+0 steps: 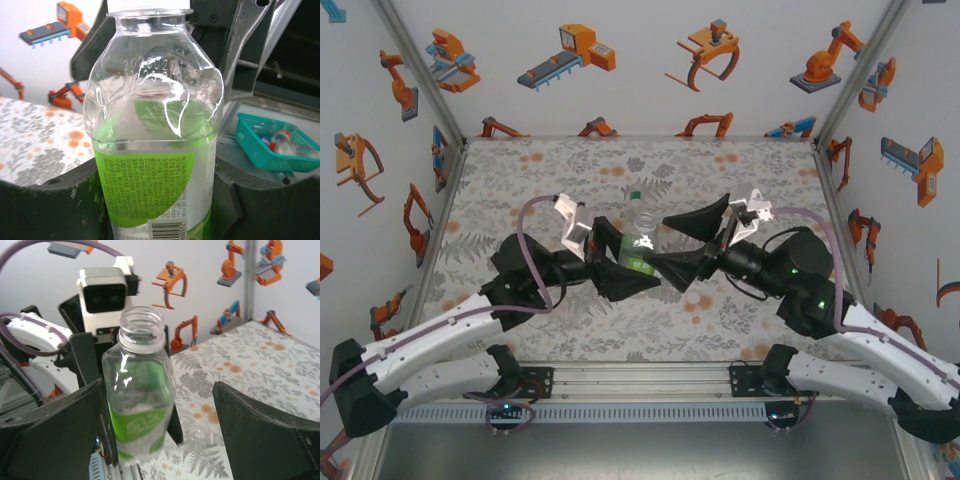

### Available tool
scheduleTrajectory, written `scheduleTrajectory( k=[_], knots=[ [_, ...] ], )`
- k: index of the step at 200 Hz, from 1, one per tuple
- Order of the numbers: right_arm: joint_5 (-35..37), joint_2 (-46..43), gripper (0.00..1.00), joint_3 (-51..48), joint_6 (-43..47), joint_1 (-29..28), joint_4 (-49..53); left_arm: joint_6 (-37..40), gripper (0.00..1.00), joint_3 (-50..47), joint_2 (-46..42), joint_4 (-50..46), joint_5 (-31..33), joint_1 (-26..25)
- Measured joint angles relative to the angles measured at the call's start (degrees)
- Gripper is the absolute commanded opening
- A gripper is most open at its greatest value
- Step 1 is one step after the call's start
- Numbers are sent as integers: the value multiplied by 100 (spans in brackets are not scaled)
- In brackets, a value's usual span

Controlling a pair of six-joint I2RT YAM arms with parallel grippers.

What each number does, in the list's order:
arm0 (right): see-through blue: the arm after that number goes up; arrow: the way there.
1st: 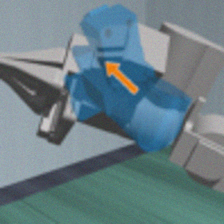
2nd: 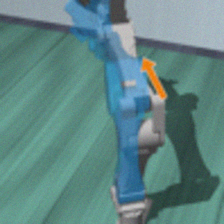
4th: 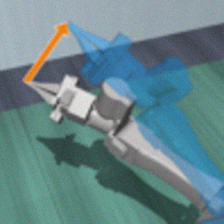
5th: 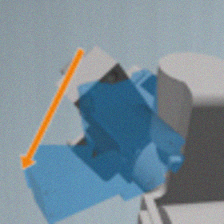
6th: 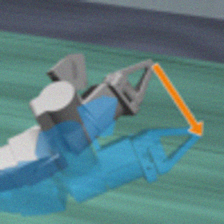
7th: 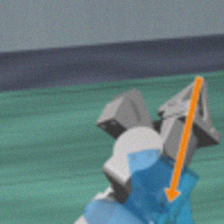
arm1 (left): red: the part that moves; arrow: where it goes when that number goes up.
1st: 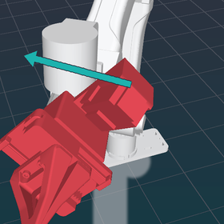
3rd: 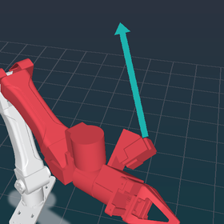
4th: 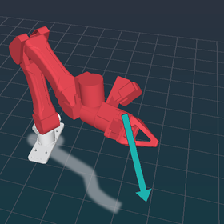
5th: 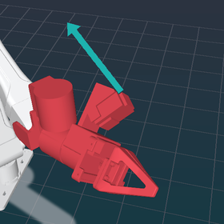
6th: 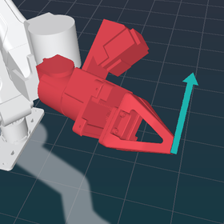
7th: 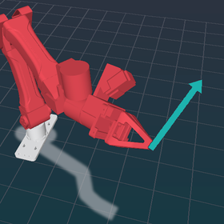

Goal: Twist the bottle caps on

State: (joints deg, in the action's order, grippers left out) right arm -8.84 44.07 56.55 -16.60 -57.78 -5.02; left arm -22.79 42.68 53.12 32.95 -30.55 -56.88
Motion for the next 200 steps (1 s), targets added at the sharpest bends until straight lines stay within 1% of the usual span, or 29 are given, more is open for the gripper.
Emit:
scheduleTrajectory(
  k=[7, 16, 21, 53, 68, 82, 103, 121, 139, 161, 180, 200],
  knots=[
    [105, -66, 78, 70, 52, 0, 214, 120, 18, 0, -114, -205, 120, 13],
    [286, -168, 77, 129, 127, 0, 483, 249, 5, 0, -225, -437, 271, 35],
    [404, -223, 77, 149, 149, 0, 623, 317, 0, 0, -282, -573, 380, 46],
    [1545, -367, 77, 350, 251, 26, 1864, 551, 0, -39, -514, -1338, 1200, 153],
    [2035, -214, 76, 481, 190, 114, 2481, 603, 0, -146, -608, -1541, 1423, 190],
    [2253, 0, 75, 503, 31, 284, 2942, 658, 0, -273, -702, -1687, 1521, 197],
    [2105, 356, 72, 343, -356, 774, 3386, 719, 0, -417, -798, -1801, 1582, 197],
    [1681, 645, 70, -57, -804, 1316, 3565, 758, 0, -503, -848, -1816, 1626, 197],
    [1327, 855, 67, -448, -1237, 1646, 3766, 782, 0, -566, -892, -1823, 1641, 197],
    [986, 973, 62, -813, -1676, 1749, 3915, 785, 0, -636, -920, -1790, 1639, 197],
    [883, 999, 57, -1016, -1967, 1749, 3993, 769, 0, -791, -922, -1609, 1615, 197],
    [896, 1003, 56, -1158, -2218, 1751, 4076, 704, 0, -953, -876, -1416, 1561, 197]
  ],
)
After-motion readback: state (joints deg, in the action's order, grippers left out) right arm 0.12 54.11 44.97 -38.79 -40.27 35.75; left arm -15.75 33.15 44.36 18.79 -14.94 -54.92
